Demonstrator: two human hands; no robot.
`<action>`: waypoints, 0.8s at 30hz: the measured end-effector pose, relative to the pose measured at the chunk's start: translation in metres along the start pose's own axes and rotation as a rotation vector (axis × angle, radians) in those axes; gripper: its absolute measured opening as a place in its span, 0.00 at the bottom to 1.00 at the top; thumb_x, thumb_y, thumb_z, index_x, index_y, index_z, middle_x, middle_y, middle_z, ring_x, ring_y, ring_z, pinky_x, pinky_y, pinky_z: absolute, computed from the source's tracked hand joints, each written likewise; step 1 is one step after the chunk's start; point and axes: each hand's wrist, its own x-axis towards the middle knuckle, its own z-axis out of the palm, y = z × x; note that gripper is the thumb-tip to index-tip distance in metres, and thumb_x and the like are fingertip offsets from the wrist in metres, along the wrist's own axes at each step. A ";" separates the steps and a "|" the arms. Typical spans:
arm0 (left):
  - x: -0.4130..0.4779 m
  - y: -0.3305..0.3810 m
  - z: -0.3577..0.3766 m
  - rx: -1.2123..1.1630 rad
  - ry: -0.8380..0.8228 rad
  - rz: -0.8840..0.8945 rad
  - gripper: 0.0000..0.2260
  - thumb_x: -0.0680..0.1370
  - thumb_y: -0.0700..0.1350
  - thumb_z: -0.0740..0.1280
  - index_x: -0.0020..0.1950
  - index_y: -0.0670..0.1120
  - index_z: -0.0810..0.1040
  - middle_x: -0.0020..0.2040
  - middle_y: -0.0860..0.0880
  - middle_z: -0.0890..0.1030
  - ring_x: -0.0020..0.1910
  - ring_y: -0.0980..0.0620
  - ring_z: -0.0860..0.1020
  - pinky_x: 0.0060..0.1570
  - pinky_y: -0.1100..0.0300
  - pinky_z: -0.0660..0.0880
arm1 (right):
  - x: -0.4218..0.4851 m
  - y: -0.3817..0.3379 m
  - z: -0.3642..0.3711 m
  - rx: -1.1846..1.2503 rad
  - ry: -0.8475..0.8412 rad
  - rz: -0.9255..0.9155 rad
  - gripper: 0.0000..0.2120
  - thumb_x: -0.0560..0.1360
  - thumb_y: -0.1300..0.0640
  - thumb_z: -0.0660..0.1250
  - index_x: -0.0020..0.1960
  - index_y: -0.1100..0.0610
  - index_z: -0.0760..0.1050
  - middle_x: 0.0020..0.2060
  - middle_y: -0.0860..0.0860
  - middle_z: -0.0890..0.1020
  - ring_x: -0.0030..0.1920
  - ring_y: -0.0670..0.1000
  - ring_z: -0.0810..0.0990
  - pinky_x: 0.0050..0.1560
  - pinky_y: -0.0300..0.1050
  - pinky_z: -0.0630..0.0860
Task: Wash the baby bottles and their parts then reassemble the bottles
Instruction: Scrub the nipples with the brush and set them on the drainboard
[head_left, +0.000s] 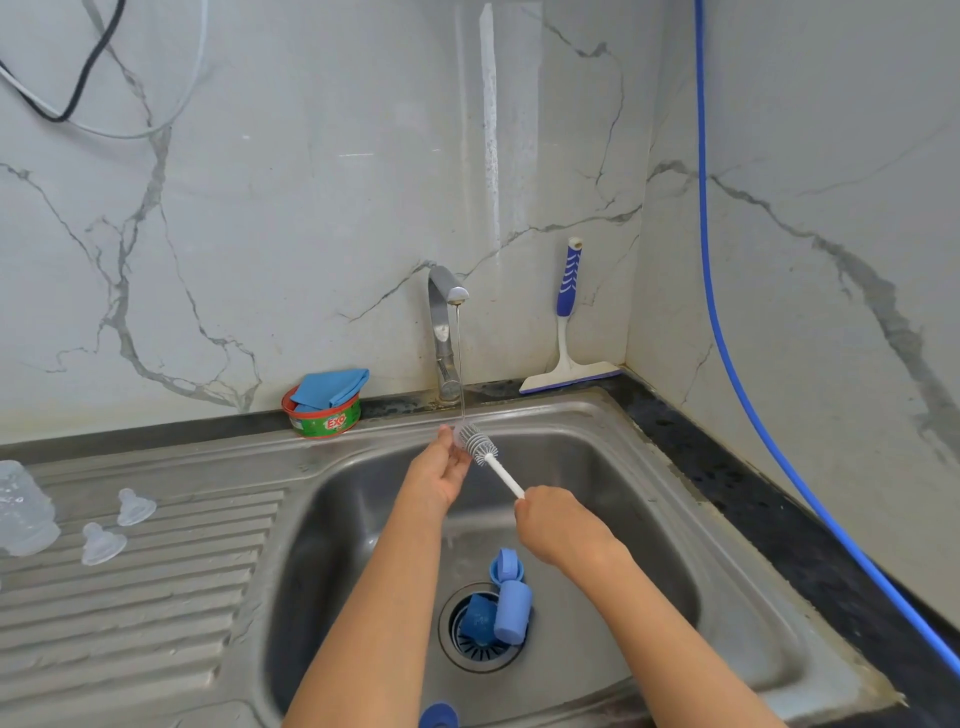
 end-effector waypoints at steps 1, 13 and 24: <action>0.000 -0.001 -0.001 -0.019 0.011 -0.006 0.13 0.81 0.41 0.61 0.64 0.36 0.71 0.47 0.42 0.79 0.44 0.49 0.78 0.55 0.54 0.74 | 0.000 0.000 0.001 -0.007 -0.010 0.000 0.18 0.81 0.68 0.49 0.68 0.66 0.67 0.62 0.60 0.71 0.59 0.59 0.75 0.39 0.43 0.66; -0.029 -0.001 -0.009 -0.042 -0.022 0.007 0.09 0.80 0.36 0.60 0.57 0.36 0.77 0.44 0.43 0.79 0.41 0.52 0.78 0.39 0.60 0.77 | -0.020 -0.013 -0.008 0.374 -0.235 0.027 0.09 0.80 0.60 0.50 0.45 0.59 0.67 0.30 0.52 0.66 0.25 0.49 0.64 0.27 0.41 0.66; -0.042 0.018 -0.022 -0.097 0.027 0.044 0.11 0.83 0.48 0.57 0.49 0.43 0.75 0.35 0.49 0.73 0.34 0.54 0.73 0.51 0.57 0.74 | -0.017 -0.019 -0.003 1.181 -0.715 0.274 0.17 0.80 0.51 0.56 0.34 0.54 0.64 0.21 0.45 0.60 0.18 0.42 0.57 0.17 0.32 0.54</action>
